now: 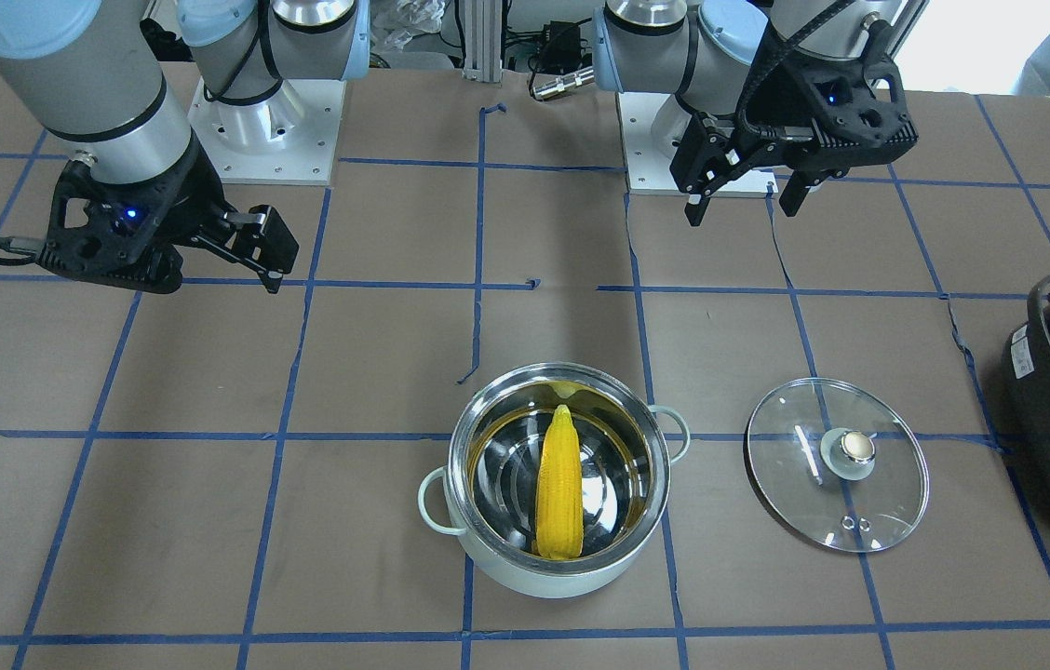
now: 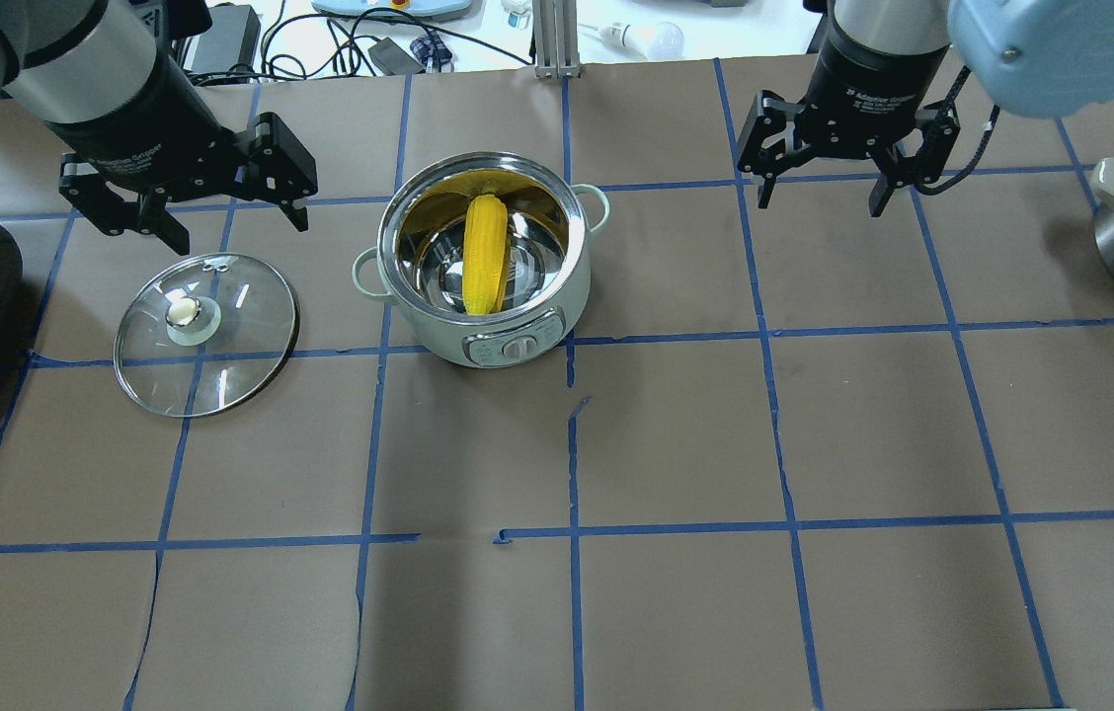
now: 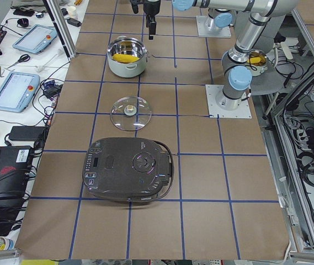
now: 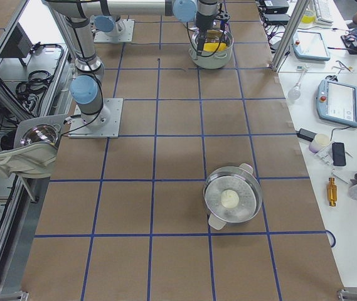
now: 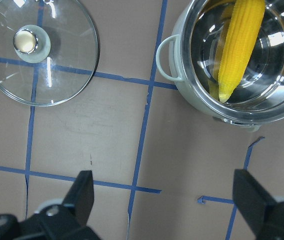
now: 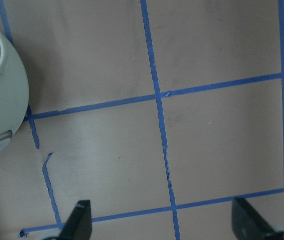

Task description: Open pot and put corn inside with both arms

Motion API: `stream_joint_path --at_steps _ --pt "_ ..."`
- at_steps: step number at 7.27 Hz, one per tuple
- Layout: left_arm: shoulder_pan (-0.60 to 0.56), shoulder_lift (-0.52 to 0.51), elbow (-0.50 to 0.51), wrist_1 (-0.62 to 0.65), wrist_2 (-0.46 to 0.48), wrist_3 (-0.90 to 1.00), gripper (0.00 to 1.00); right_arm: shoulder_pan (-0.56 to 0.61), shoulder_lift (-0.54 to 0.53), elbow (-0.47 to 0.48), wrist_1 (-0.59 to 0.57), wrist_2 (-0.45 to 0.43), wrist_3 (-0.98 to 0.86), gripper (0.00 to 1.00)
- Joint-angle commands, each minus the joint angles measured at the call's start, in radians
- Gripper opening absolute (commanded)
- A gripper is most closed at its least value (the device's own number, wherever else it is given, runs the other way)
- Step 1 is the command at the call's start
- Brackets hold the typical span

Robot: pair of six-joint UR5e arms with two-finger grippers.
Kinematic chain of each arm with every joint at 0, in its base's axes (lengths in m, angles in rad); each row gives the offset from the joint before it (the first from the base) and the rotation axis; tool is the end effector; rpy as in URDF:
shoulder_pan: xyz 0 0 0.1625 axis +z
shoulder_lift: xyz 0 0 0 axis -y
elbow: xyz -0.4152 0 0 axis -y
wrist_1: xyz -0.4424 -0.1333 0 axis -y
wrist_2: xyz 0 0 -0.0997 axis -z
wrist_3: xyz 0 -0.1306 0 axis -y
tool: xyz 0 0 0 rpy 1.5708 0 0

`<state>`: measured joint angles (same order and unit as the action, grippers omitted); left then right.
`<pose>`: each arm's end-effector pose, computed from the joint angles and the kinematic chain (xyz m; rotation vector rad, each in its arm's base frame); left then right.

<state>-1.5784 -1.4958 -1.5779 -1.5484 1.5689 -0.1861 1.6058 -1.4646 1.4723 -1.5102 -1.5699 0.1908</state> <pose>-0.1375 -0.5203 0.4855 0.2786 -3.1154 0.1404 0.1535 -0.5719 0.4349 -0.2439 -3.1235 -0.1065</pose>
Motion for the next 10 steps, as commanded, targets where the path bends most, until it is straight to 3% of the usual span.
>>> stream_joint_path --at_steps 1,5,10 --pt "0.0 0.006 0.001 -0.001 0.002 0.0 1.0 -0.001 -0.025 -0.015 0.042 0.002 -0.002 1.0" --pt "0.002 0.009 0.001 -0.001 -0.004 0.001 1.0 -0.004 -0.029 -0.062 0.108 -0.004 -0.001 1.0" --pt "0.001 0.005 -0.002 0.001 -0.006 0.001 1.0 -0.003 -0.029 -0.063 0.099 -0.004 0.001 1.0"
